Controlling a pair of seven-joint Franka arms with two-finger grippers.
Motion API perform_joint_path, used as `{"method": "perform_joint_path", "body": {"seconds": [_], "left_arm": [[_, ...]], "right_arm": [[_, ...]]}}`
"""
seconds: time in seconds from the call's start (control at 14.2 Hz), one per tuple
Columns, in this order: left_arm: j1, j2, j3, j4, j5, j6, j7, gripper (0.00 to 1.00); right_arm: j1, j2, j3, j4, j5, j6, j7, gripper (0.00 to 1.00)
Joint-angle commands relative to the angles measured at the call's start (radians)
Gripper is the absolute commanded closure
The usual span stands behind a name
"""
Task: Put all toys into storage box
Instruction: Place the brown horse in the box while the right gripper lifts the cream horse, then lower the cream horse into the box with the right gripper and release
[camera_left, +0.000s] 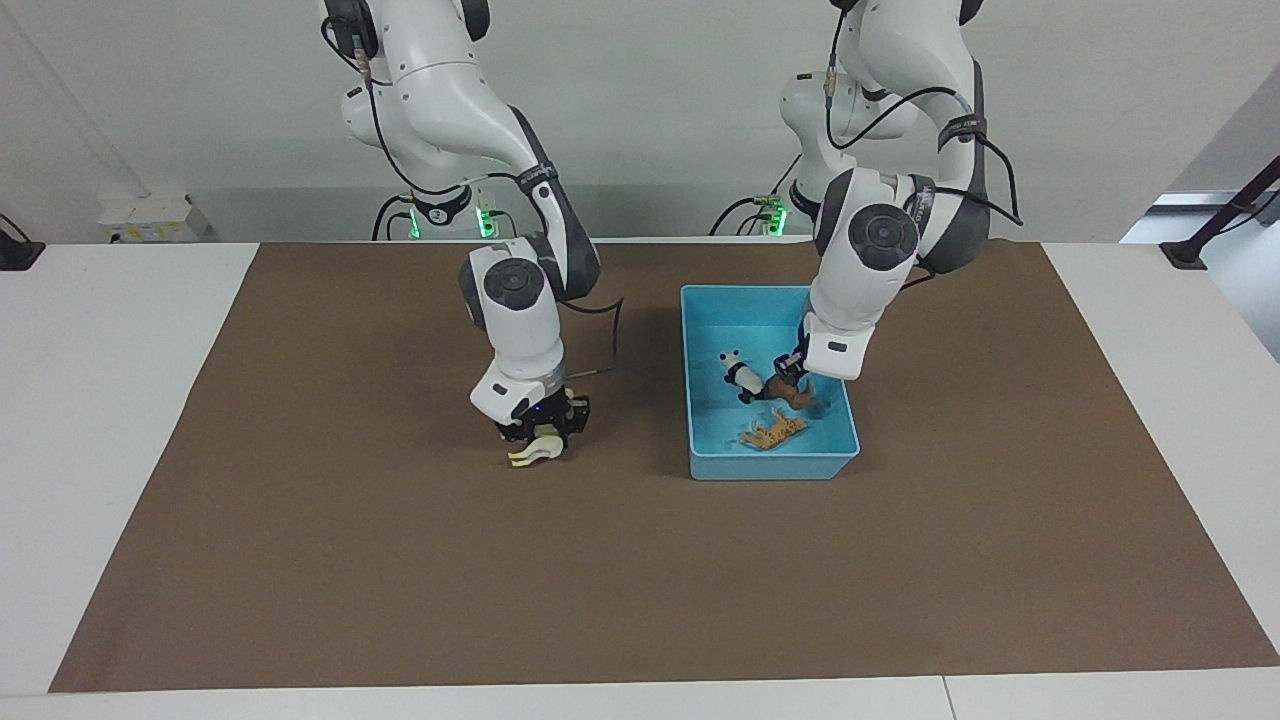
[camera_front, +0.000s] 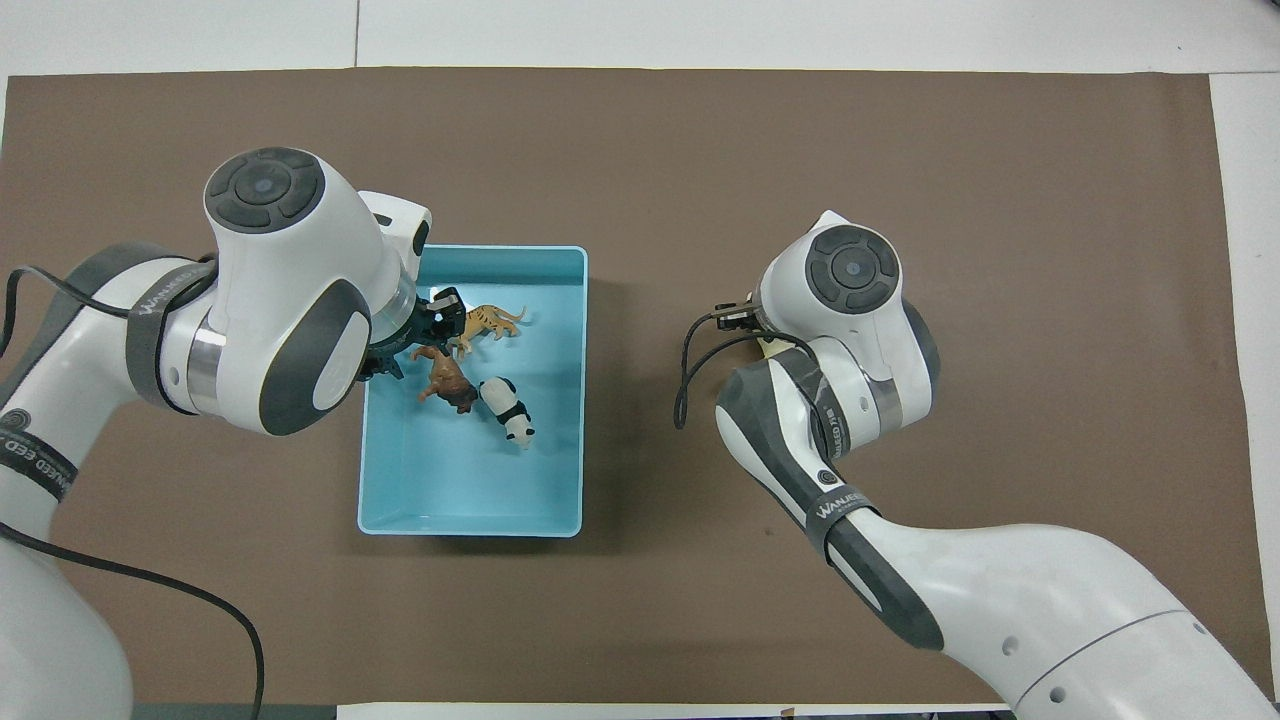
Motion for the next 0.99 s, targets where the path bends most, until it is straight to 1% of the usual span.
{"method": "perform_joint_path", "body": {"seconds": [0.0, 0.14, 0.28, 0.35, 0.42, 0.49, 0.57, 0.71, 0.85, 0.92], "left_arm": [[0.013, -0.063, 0.017, -0.047, -0.027, 0.020, 0.018, 0.00], [0.051, -0.090, 0.022, -0.034, -0.027, 0.014, 0.072, 0.00], [0.090, -0.132, 0.023, -0.025, -0.027, -0.015, 0.167, 0.00], [0.105, -0.149, 0.029, -0.022, -0.027, -0.041, 0.237, 0.00], [0.131, -0.172, 0.029, -0.013, -0.027, -0.084, 0.328, 0.00], [0.146, -0.189, 0.031, -0.001, -0.025, -0.125, 0.403, 0.00], [0.160, -0.208, 0.031, 0.004, -0.025, -0.159, 0.475, 0.00], [0.209, -0.251, 0.031, 0.004, -0.022, -0.202, 0.574, 0.00], [0.214, -0.246, 0.031, 0.036, -0.007, -0.241, 0.679, 0.00], [0.217, -0.238, 0.031, 0.044, -0.008, -0.242, 0.703, 0.00]], "right_arm": [[-0.010, -0.028, -0.002, 0.160, -0.005, -0.212, 0.043, 1.00], [-0.007, -0.037, -0.002, 0.296, -0.001, -0.387, 0.073, 1.00], [0.013, -0.029, 0.005, 0.479, 0.003, -0.583, 0.167, 1.00], [0.040, -0.020, 0.005, 0.556, 0.004, -0.647, 0.227, 1.00], [0.067, -0.007, 0.008, 0.611, 0.006, -0.669, 0.281, 1.00], [0.105, 0.009, 0.013, 0.643, 0.009, -0.658, 0.338, 1.00], [0.155, 0.018, 0.014, 0.651, 0.024, -0.622, 0.402, 1.00], [0.224, 0.023, 0.013, 0.651, 0.077, -0.528, 0.490, 1.00], [0.268, 0.032, 0.014, 0.647, 0.090, -0.450, 0.521, 1.00], [0.287, 0.050, 0.013, 0.648, 0.090, -0.424, 0.537, 1.00]]}}
